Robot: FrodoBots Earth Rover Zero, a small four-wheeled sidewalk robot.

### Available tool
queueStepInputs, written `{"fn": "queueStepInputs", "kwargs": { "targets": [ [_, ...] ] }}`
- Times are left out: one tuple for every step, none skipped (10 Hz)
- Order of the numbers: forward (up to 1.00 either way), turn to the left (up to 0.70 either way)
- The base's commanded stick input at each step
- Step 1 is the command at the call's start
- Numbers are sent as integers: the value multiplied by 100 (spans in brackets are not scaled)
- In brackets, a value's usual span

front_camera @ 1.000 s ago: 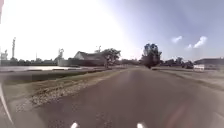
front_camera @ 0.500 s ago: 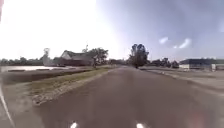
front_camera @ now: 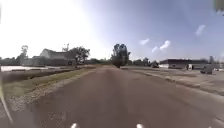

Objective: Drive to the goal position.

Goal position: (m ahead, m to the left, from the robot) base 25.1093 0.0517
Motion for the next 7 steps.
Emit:
{"fn": "queueStepInputs", "kwargs": {
  "targets": [
    [70,0],
    [70,0],
    [70,0],
    [70,0],
    [70,0],
    [70,0],
    [70,0]
  ]
}}
